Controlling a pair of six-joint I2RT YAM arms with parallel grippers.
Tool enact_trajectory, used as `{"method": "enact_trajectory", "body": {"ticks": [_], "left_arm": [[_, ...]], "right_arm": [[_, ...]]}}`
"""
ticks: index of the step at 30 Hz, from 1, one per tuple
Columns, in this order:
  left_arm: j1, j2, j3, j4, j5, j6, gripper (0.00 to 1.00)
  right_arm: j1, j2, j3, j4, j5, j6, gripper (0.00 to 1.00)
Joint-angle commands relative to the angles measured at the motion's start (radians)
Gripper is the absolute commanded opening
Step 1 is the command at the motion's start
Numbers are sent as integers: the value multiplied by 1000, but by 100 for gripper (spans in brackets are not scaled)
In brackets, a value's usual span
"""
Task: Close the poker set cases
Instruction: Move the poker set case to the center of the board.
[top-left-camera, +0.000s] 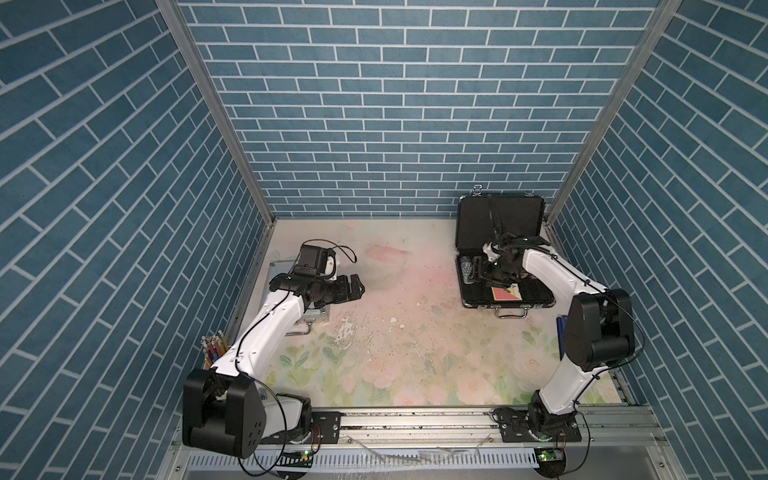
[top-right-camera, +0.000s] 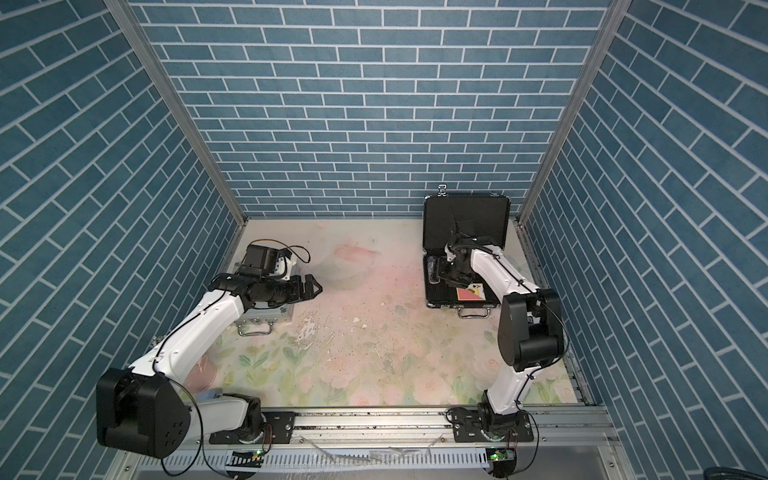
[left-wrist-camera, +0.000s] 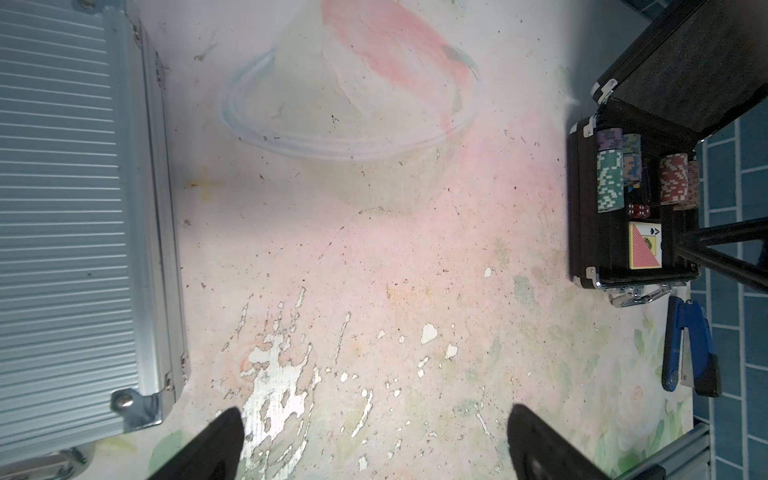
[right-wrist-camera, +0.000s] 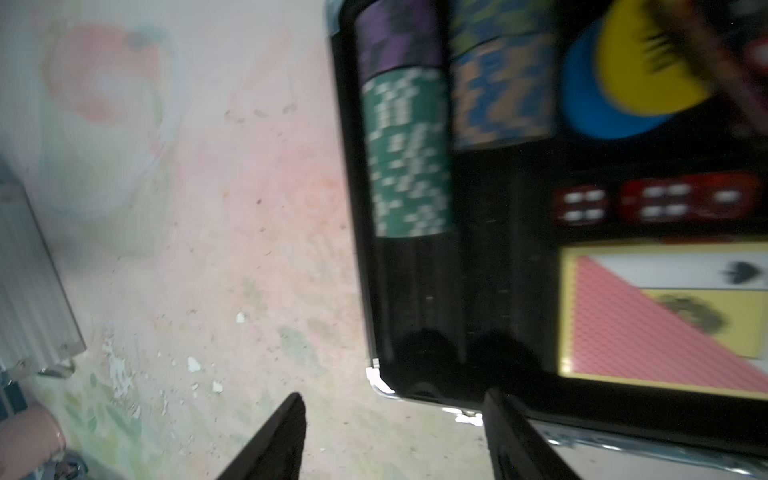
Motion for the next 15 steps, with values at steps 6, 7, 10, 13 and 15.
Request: {"method": "enact_trajectory", "body": {"ticks": [6, 7, 10, 13, 15], "left_arm": [[-60, 66, 46, 20, -14, -11, 100], [-66, 75, 50, 22, -13, -12, 100], [-86, 99, 55, 34, -8, -14, 100], [-101, 124, 60, 47, -1, -16, 100], [-110, 140, 63, 55, 8, -17, 100]], "right_arm": [[-267, -56, -16, -65, 147, -109, 63], [-287, -46, -11, -62, 147, -112, 63], [-347, 2, 8, -58, 138, -142, 61], [-396, 46, 23, -62, 147, -175, 61], [-440, 62, 21, -44, 129, -191, 61]]}}
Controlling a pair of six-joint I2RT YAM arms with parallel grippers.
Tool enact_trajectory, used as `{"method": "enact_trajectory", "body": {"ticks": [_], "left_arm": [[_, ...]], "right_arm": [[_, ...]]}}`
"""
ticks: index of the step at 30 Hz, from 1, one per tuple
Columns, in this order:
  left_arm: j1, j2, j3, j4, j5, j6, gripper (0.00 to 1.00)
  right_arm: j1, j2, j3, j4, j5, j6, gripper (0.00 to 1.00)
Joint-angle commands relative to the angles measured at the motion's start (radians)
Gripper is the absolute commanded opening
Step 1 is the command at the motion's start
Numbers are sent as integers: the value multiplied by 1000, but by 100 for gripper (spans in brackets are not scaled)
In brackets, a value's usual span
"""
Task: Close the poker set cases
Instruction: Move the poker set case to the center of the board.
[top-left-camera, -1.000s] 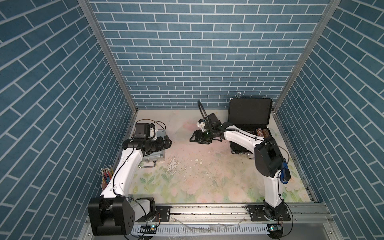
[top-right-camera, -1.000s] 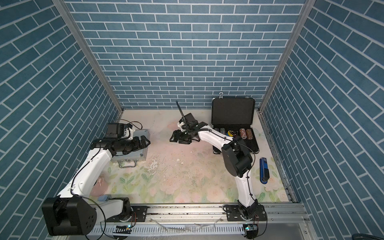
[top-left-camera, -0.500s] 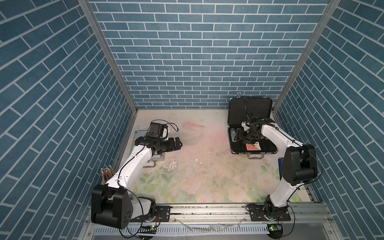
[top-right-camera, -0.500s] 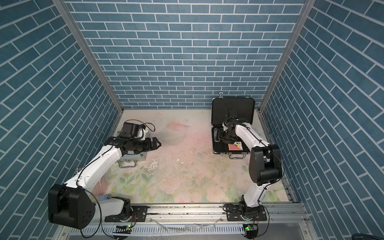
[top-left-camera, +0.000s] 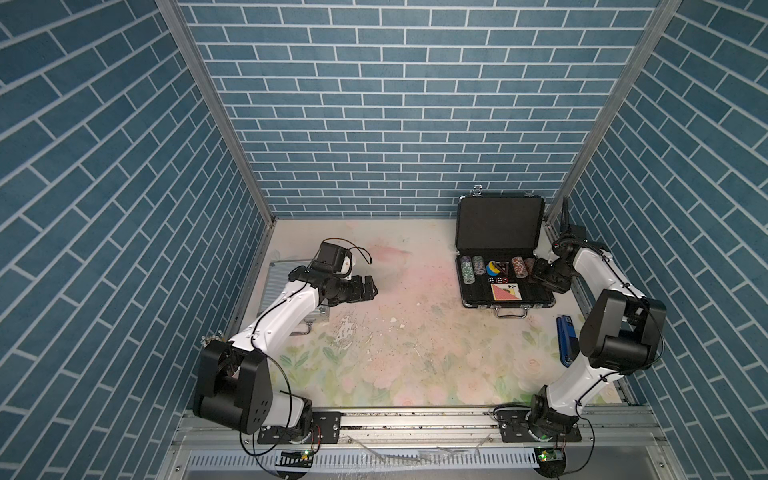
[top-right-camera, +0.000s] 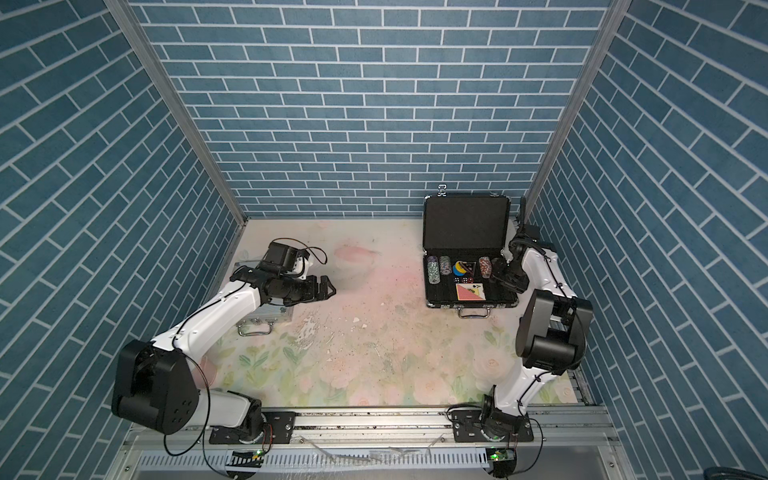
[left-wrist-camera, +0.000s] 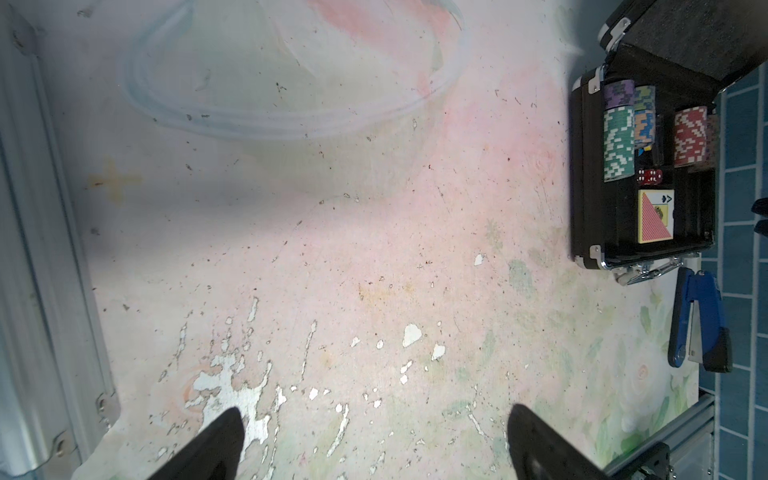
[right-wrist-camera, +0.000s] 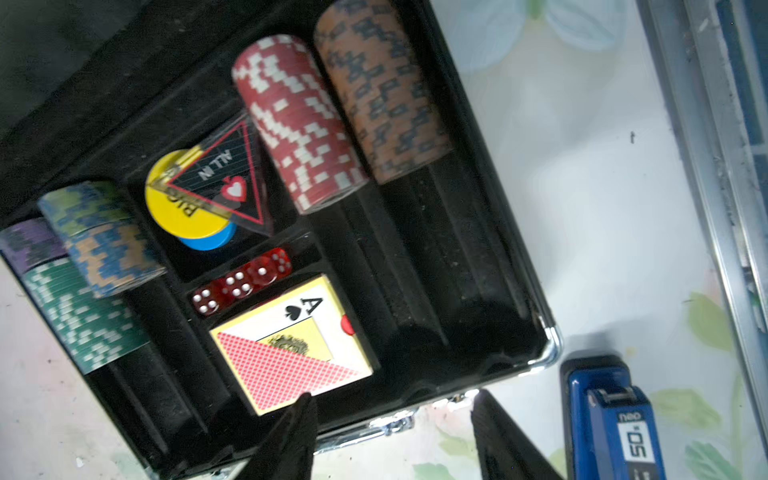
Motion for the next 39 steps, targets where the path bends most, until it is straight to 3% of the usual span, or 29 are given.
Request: {"method": "enact_trajectory", "body": {"ticks": [1, 13, 20, 39], "left_arm": [[-19, 24, 26, 19, 10, -2, 100], [-44, 134, 55, 65, 50, 2, 100], [-49, 160, 72, 68, 54, 4, 100], [-52, 163, 60, 73, 57, 5, 100]], "right_arm": [[-56, 38, 16, -11, -2, -79, 60], [-135, 185, 92, 48, -101, -183, 60], [-136, 273, 114, 56, -149, -199, 52], [-78, 335, 102, 46, -178, -224, 3]]}}
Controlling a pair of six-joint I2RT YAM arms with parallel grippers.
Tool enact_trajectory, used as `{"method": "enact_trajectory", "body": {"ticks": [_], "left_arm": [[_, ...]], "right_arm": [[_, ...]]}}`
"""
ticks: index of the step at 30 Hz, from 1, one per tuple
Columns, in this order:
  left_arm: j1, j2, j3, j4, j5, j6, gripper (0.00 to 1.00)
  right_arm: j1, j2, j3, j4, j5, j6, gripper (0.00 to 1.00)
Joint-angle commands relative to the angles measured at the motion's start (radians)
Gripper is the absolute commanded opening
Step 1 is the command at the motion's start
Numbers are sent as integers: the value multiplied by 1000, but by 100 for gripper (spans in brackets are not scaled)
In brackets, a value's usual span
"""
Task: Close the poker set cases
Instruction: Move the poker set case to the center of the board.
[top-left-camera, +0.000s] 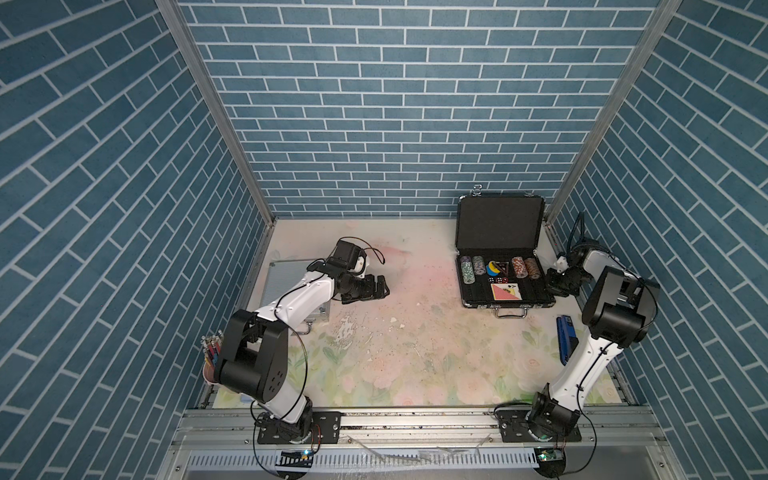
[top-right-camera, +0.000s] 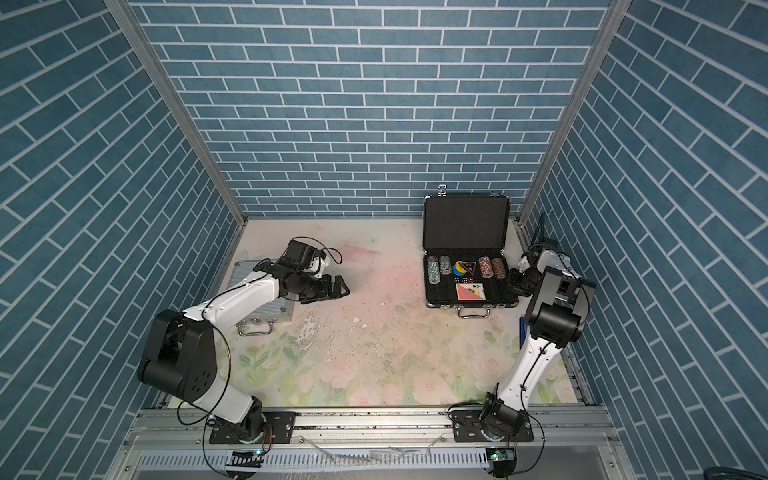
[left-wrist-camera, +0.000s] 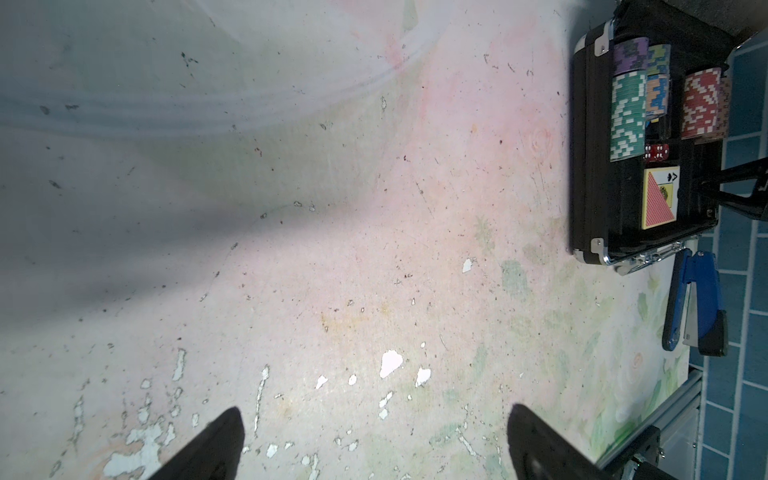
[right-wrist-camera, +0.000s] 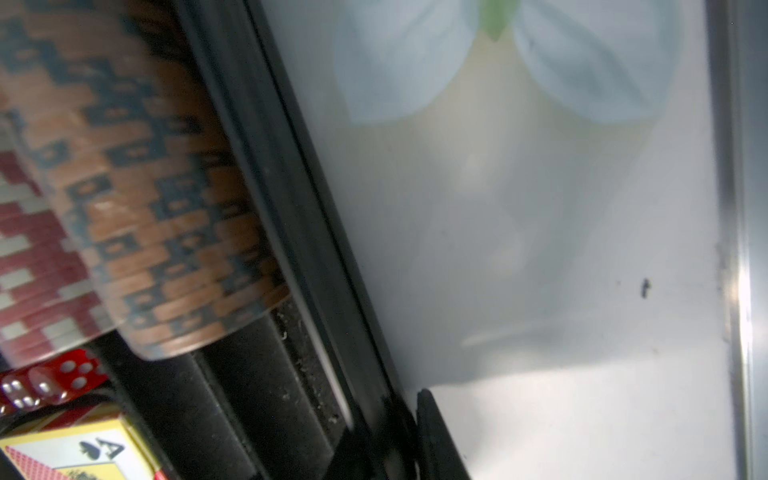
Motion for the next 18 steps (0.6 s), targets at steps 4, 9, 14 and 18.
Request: {"method": "enact_trajectory", "body": {"ticks": [4, 9, 14, 18], "left_arm": [[-7, 2, 9, -2, 6, 7, 100], [-7, 1, 7, -7, 5, 10, 100], [-11, -3, 1, -7, 6, 9, 100], [-18, -5, -2, -7, 4, 9, 100]], "right_arm": [[115, 55, -9, -46, -60, 33, 0], [165, 35, -46, -50, -33, 28, 0], [219, -2, -105, -53, -33, 17, 0], [264, -27, -145, -54, -33, 26, 0]]}}
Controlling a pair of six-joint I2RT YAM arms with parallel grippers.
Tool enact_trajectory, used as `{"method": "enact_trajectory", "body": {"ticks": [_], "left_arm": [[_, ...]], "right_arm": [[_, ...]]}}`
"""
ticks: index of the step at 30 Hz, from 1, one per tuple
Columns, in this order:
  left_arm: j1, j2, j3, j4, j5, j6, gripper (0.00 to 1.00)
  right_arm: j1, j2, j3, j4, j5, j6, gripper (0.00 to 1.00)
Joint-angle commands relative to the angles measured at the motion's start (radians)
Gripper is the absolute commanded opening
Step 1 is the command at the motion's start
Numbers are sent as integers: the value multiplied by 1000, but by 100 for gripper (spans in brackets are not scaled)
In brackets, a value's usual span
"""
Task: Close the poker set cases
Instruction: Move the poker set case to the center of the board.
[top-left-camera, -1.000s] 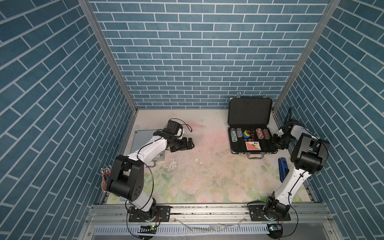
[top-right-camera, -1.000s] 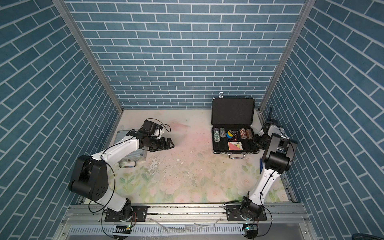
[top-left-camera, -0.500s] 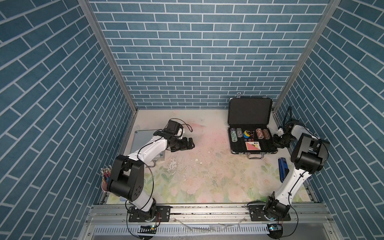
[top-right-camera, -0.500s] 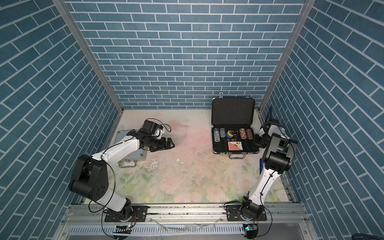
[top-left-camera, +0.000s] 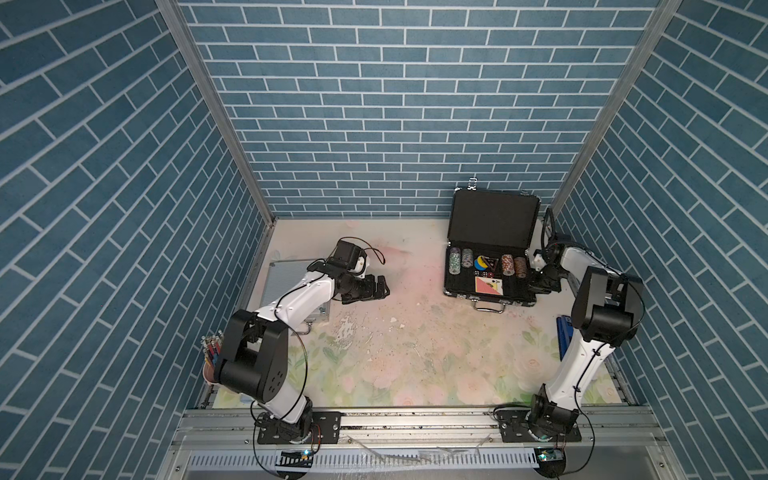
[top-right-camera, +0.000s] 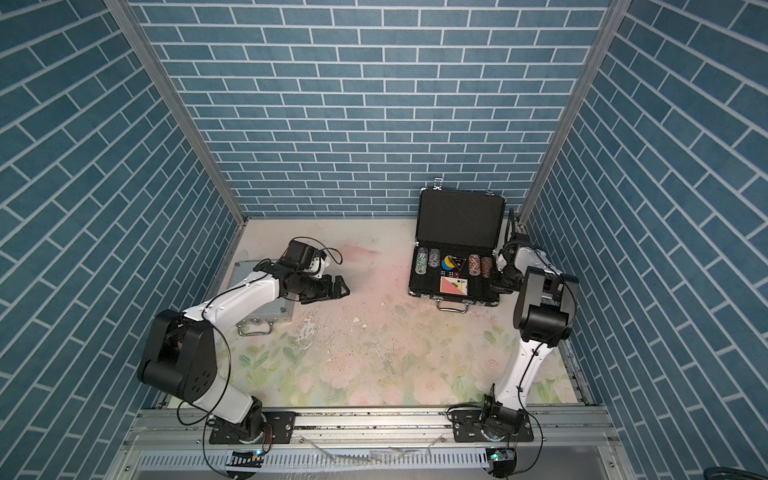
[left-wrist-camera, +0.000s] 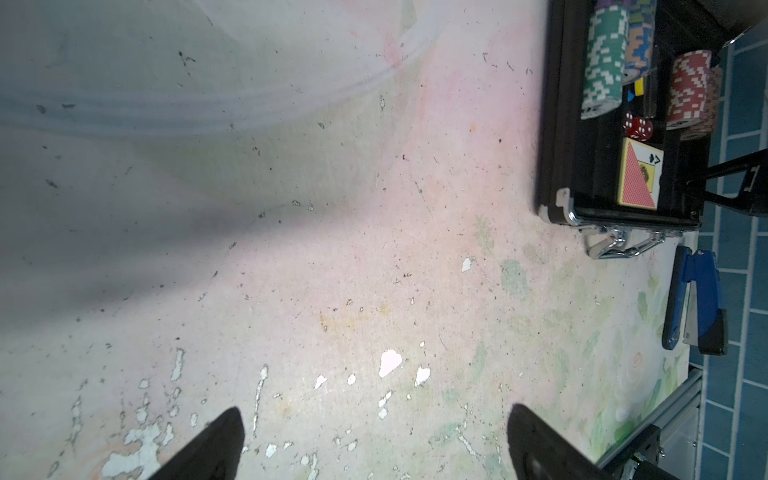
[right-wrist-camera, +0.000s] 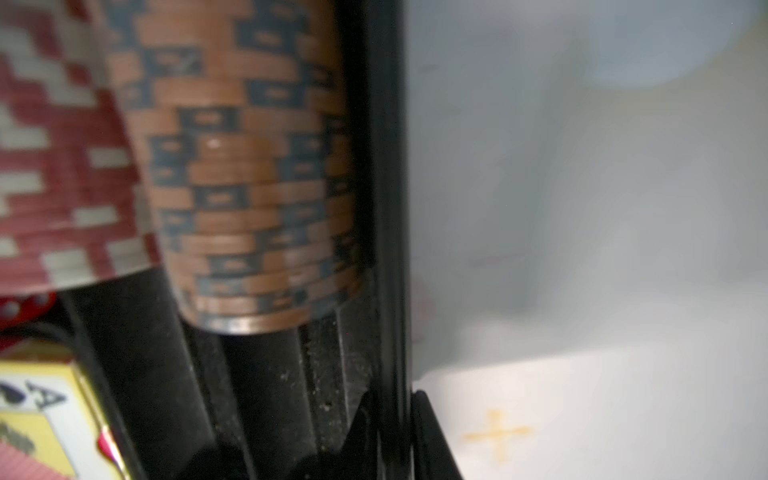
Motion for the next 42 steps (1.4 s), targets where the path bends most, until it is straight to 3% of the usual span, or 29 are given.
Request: {"method": "enact_trajectory", "body": {"ticks": [1, 24, 35, 42], "left_arm": [[-14, -5, -4, -6, 3, 9, 100], [-48, -51, -72, 8, -28, 4, 100], [-143, 89, 15, 86, -73, 4, 98], [-148, 178, 53, 142, -123, 10, 90]], "right_arm": [[81, 30, -73, -65, -122, 15, 0], [362, -132, -313, -68, -99, 98, 0], [465, -202, -364, -72, -91, 159, 0], [524, -227, -365, -86, -78, 184, 0]]}}
